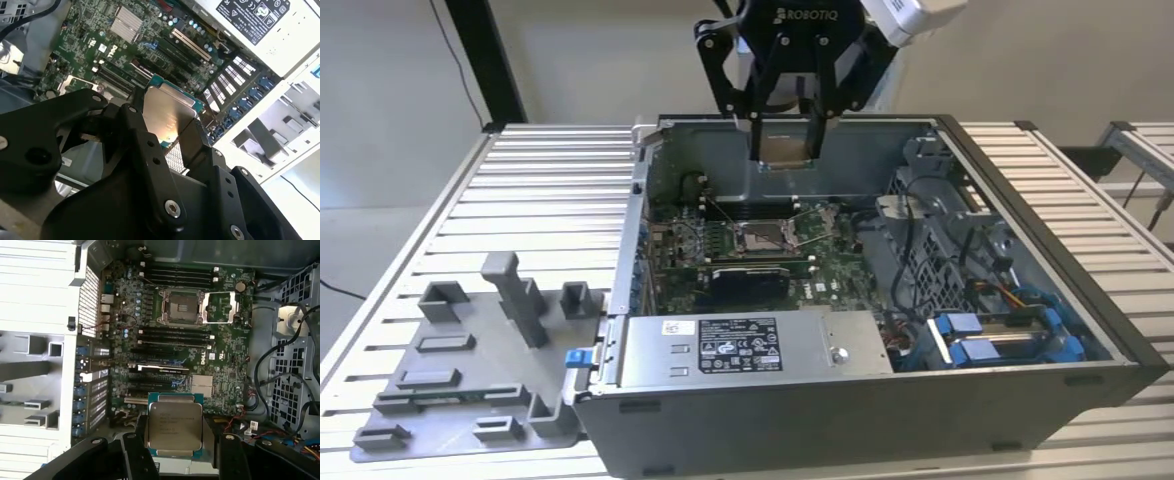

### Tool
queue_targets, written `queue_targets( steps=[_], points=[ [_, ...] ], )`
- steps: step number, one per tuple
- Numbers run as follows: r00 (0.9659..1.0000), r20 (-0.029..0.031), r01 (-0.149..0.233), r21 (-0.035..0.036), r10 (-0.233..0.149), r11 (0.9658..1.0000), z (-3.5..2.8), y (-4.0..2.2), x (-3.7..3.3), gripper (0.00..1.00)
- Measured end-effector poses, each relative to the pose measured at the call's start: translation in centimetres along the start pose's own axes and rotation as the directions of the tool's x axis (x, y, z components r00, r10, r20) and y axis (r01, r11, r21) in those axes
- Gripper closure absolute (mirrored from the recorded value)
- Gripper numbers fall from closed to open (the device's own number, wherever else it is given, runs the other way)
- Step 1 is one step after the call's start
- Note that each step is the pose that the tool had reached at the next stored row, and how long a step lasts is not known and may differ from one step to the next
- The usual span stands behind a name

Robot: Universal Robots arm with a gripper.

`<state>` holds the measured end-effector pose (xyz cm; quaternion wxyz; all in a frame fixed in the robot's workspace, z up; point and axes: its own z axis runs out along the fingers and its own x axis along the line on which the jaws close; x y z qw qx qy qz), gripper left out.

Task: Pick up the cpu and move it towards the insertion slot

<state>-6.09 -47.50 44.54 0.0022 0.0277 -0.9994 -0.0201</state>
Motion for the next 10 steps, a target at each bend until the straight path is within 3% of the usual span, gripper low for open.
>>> queue_targets(
  steps=[10],
  points=[
    [1.0,0.0001,0.0,-0.0002,0.0,1.0,0.11,2.42,-0.12,1.0]
  ],
)
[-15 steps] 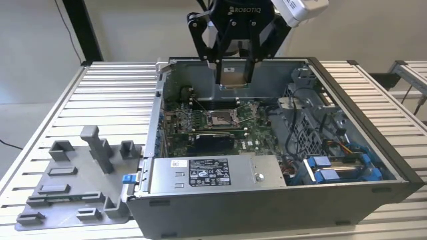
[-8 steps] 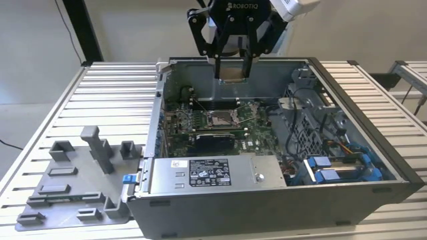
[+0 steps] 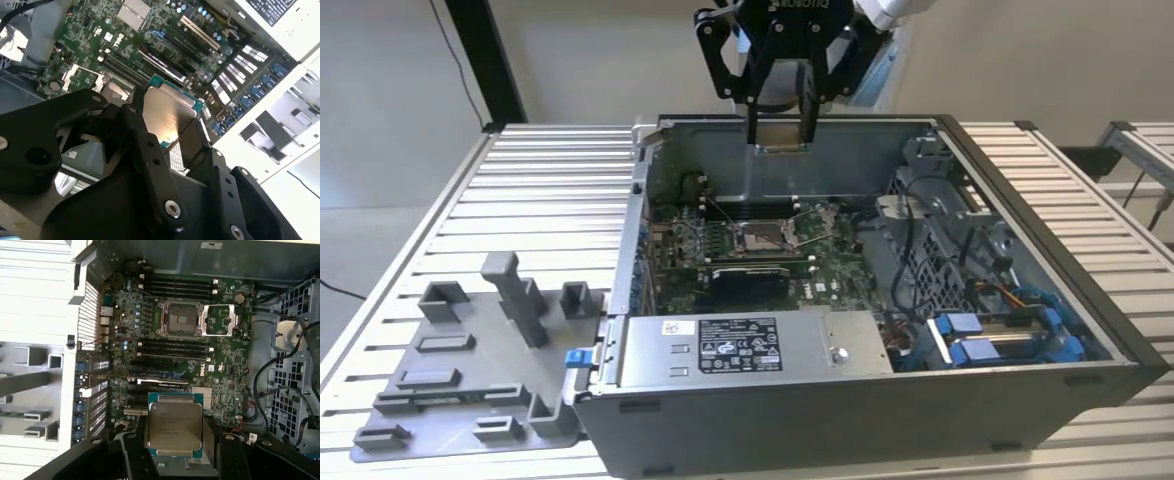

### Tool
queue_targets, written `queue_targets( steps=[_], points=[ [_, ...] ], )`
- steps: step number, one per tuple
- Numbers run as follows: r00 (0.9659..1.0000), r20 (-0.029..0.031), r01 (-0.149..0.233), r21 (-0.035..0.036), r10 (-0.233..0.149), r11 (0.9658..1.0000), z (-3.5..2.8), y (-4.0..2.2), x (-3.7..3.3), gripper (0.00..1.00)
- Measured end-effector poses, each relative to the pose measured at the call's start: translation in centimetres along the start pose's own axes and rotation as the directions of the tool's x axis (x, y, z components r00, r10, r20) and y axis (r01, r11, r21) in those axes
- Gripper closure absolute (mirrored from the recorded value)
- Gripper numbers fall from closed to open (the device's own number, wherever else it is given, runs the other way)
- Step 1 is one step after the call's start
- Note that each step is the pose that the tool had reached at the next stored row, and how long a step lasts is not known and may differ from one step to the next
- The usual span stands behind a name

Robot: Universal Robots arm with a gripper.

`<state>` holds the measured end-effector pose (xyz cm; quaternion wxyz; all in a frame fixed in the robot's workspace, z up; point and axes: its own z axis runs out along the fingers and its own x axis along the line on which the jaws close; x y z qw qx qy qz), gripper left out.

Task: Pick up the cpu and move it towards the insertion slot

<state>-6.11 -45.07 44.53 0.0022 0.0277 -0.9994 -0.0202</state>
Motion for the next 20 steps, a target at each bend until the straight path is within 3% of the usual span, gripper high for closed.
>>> queue_targets(
  steps=[9,20],
  points=[
    [1.0,-0.0001,0.0,0.0003,0.0,1.0,0.07,1.95,-0.11,1.0],
    [1.0,-0.0001,0.0,0.0001,0.0,1.0,0.07,1.96,-0.1,1.0]
  ],
)
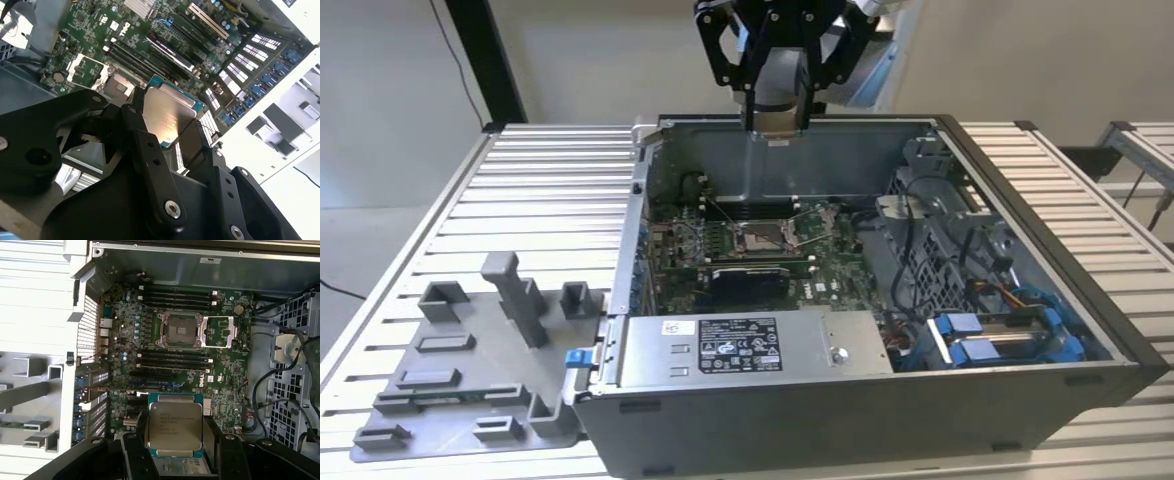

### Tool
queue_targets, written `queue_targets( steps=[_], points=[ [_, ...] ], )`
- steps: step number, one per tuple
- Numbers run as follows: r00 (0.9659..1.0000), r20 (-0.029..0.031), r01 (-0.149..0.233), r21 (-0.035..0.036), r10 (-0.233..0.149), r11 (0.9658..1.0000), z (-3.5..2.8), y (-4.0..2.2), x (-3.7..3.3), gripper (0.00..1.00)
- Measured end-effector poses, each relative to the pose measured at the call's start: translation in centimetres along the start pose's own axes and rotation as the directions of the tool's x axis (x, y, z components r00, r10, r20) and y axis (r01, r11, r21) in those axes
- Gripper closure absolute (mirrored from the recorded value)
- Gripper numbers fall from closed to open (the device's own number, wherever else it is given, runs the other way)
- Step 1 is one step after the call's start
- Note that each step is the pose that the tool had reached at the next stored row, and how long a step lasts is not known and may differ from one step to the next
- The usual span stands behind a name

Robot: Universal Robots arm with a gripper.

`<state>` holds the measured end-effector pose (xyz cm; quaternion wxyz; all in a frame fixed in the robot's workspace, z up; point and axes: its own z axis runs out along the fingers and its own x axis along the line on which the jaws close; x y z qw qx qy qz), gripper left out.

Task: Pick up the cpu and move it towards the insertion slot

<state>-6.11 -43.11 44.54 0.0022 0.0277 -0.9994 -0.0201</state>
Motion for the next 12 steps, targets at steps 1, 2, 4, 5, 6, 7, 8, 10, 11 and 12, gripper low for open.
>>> queue_targets(
  steps=[1,2,4,5,6,7,8,10,11,12],
  points=[
    [1.0,0.0,0.0,0.0,0.0,1.0,0.0,0.0,0.0,1.0],
    [1.0,0.0,0.0,-0.0001,0.0,1.0,0.0,0.0,0.0,1.0],
    [1.0,0.0,0.0,-0.0001,0.0,1.0,0.0,0.0,0.0,1.0],
    [1.0,0.0,0.0,0.0,0.0,1.0,0.0,0.01,0.0,1.0],
    [1.0,0.0,0.0,-0.0001,0.0,1.0,0.0,0.05,0.0,1.0],
    [1.0,0.0,0.0,0.0,0.0,1.0,0.01,0.12,0.0,1.0],
    [1.0,0.0001,0.0,0.0,0.0,1.0,0.01,0.22,-0.01,1.0],
    [1.0,0.0,0.0,0.0,0.0,1.0,0.02,0.55,-0.03,1.0],
    [1.0,0.0,0.0,0.0,0.0,1.0,0.03,0.77,-0.04,1.0],
    [1.0,0.0001,0.0,-0.0001,0.0,1.0,0.04,0.95,-0.05,1.0]
  ],
)
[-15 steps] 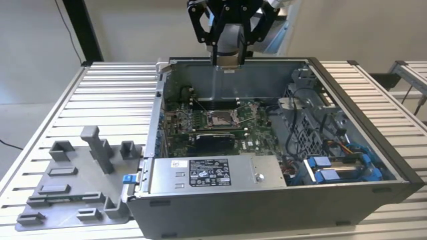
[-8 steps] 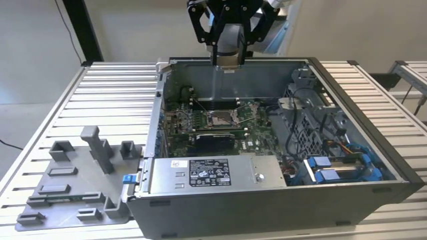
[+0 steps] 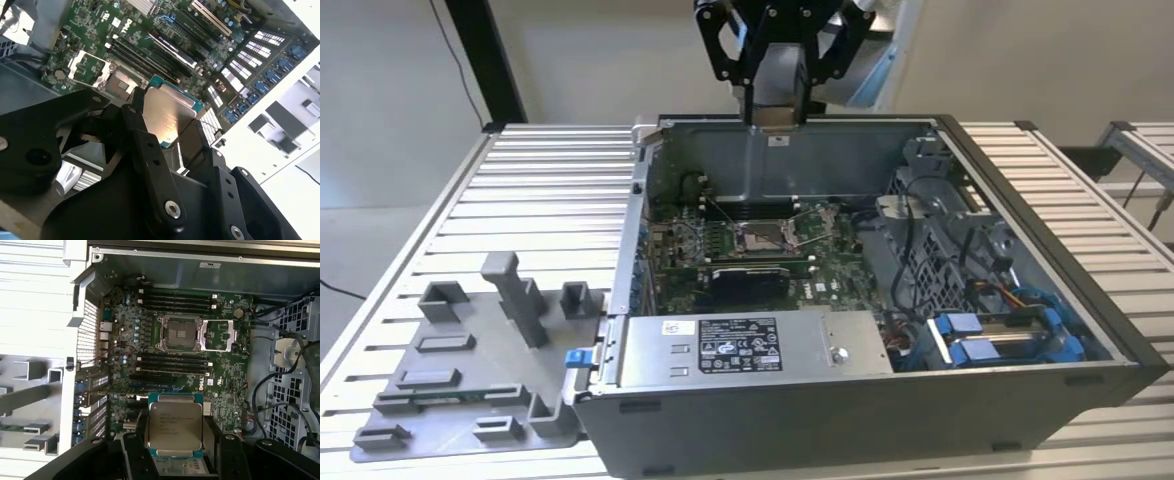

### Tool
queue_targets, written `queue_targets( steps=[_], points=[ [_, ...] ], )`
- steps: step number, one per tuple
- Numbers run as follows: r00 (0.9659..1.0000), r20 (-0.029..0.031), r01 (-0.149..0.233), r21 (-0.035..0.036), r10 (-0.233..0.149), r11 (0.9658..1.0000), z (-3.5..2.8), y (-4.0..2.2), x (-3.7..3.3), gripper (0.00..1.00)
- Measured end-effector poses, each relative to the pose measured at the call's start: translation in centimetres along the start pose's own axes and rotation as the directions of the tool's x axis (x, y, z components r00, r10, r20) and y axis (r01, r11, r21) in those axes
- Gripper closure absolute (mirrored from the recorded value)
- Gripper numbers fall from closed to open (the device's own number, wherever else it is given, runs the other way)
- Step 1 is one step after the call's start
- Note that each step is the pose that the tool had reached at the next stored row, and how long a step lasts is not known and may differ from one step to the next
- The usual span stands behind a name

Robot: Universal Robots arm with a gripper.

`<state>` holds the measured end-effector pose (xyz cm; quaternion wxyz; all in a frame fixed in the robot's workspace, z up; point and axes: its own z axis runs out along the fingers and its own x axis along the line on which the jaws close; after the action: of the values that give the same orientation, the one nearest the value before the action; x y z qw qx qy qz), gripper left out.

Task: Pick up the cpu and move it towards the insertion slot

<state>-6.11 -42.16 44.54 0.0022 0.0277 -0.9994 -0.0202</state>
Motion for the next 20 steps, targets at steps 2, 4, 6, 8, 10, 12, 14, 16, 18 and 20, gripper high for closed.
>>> queue_targets(
  steps=[2,4,6,8,10,12,14,16,18,20],
  points=[
    [1.0,-0.0001,0.0,0.0001,0.0,1.0,0.01,0.46,-0.02,1.0],
    [1.0,-0.0001,0.0,0.0001,0.0,1.0,0.04,1.07,-0.04,1.0],
    [1.0,0.0,0.0,0.0,0.0,1.0,0.07,1.76,-0.08,1.0],
    [1.0,0.0,0.0,0.0002,0.0,1.0,0.11,2.63,-0.11,1.0],
    [1.0,-0.0001,0.0,0.0003,0.0,1.0,0.17,3.56,-0.15,1.0],
    [1.0,-0.0001,0.0,0.0003,0.0,1.0,0.25,4.4,-0.19,1.0],
    [1.0,0.0,0.0,0.0003,0.0,1.0,0.4,4.99,-0.22,1.0],
    [1.0,0.0001,-0.001,0.0002,0.001,1.0,0.73,5.43,-0.25,1.0],
    [1.0,0.0,-0.002,0.0003,0.002,1.0,1.11,5.85,-0.27,1.0],
    [1.0,0.0001,-0.006,0.0003,0.006,1.0,1.49,6.13,-0.29,1.0]
  ],
)
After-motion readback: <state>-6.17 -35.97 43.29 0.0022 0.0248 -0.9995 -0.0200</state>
